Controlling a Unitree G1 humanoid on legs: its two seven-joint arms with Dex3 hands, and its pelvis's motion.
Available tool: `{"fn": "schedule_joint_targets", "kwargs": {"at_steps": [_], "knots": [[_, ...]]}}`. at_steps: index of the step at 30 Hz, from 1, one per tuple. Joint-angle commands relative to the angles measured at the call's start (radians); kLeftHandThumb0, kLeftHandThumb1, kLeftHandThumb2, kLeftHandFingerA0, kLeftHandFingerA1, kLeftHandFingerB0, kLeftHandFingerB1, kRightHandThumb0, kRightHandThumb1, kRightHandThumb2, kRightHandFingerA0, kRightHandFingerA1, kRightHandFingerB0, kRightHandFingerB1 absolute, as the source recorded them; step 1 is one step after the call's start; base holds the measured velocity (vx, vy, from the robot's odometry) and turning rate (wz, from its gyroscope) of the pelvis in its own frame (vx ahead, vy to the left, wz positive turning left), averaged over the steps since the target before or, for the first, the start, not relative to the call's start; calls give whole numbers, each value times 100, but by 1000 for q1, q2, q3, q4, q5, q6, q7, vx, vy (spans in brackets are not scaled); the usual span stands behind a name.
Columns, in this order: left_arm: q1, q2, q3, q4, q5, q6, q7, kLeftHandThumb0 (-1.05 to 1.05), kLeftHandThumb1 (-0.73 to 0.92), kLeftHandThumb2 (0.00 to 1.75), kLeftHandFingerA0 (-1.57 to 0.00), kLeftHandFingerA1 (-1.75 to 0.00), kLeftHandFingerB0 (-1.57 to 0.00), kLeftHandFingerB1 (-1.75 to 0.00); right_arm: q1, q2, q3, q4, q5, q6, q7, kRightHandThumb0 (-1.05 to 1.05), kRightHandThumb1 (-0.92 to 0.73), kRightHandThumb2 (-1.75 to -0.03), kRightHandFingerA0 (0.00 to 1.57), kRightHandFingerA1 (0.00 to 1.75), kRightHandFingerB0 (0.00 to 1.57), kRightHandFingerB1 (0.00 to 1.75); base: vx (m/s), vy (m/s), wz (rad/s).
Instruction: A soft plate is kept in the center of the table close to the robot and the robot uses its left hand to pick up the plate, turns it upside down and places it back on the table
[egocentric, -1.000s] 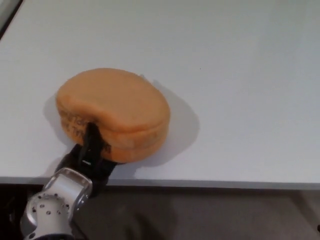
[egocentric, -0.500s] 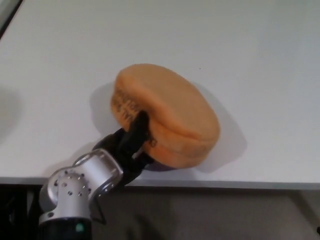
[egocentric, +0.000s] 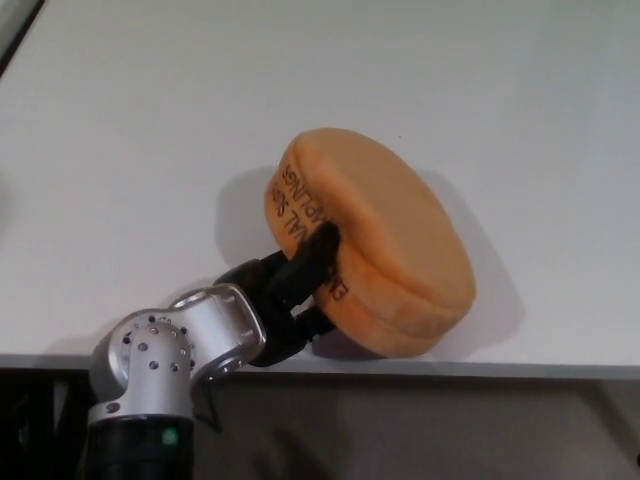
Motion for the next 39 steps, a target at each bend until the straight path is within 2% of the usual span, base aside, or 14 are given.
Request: {"fn": "schedule_joint_targets", "kwargs": {"at_steps": [1, 2, 7, 8, 9, 11, 12, 20, 21, 30, 31, 35, 38, 39], "knots": [[-3, -3, 7, -19, 45, 25, 16, -44, 74, 63, -104, -175, -71, -170, 1, -12, -6, -5, -3, 23, -11, -74, -89, -68, 54, 45, 42, 33, 0, 0, 0], [-2, -2, 4, -20, 52, 20, 14, -45, 74, 63, -105, -175, -72, -171, 1, -13, -6, -3, -4, 22, -11, -73, -72, -108, 47, 57, 35, 50, 0, 0, 0], [13, 0, -10, -35, 79, -10, -20, -51, 77, 64, -95, -175, -73, -161, 0, -16, -4, -7, -13, 23, -16, -73, -73, -108, 46, 57, 34, 50, 0, 0, 0], [20, 22, -23, -38, 71, 3, -68, -80, 68, 109, -48, -103, -24, -80, 1, -14, -4, -7, -10, 24, -14, -75, -89, -67, 53, 45, 42, 33, 0, 0, 0], [30, 62, -45, -42, 57, 28, -151, -89, 68, 106, -12, -71, -3, -33, 1, -13, -3, -4, -7, 20, -12, -74, -73, -108, 46, 57, 34, 50, 0, 0, 0], [34, 106, -78, -45, 55, 41, -225, -102, 74, 109, 0, -12, 0, 0, 0, -13, -4, 2, -7, 13, -10, -74, -73, -108, 46, 57, 35, 50, 0, 0, 0], [36, 134, -97, -48, 51, 46, -270, -104, 92, 68, 0, 0, 0, 0, 0, -13, -4, 3, -7, 11, -10, -75, -89, -67, 53, 45, 43, 34, 0, 0, 0], [-31, 246, -118, 0, 25, 125, -370, -102, 78, 106, 0, -12, 0, 0, -19, -13, -4, 2, -1, 23, -10, -76, -74, -109, 50, 59, 37, 50, 0, 0, 0], [-36, 254, -117, 5, 21, 133, -379, -102, 77, 105, 0, -13, 0, 0, -19, -12, -4, 2, 0, 26, -10, -74, -89, -68, 59, 47, 43, 34, 0, 0, 0], [-70, 330, -139, 15, 29, 186, -472, -102, 77, 105, 0, -13, 0, 0, -17, -10, -4, -7, 12, 34, -6, -71, -71, -108, 54, 61, 30, 49, 0, 0, 0], [-76, 339, -145, 15, 36, 193, -480, -102, 77, 106, 0, -13, 0, 0, -18, -10, -6, -8, 14, 36, -6, -74, -88, -67, 62, 49, 38, 35, 0, 0, 0], [-101, 392, -177, 13, 55, 243, -524, -100, 77, 106, 0, -14, 0, 0, -18, -3, -4, -11, 41, 60, 7, -76, -73, -107, 54, 60, 27, 48, 0, 0, 0], [-102, 418, -199, 1, 68, 259, -541, -99, 77, 104, 0, -15, 0, 0, -14, -5, -4, -18, 41, 62, 7, -74, -87, -66, 58, 48, 30, 32, 0, 0, 0], [-87, 444, -214, -21, 81, 242, -556, -100, 92, 81, 0, 0, 0, 0, -17, -3, -3, -18, 44, 60, 9, -84, -74, -106, 50, 59, 18, 46, 0, 0, 0]]}}
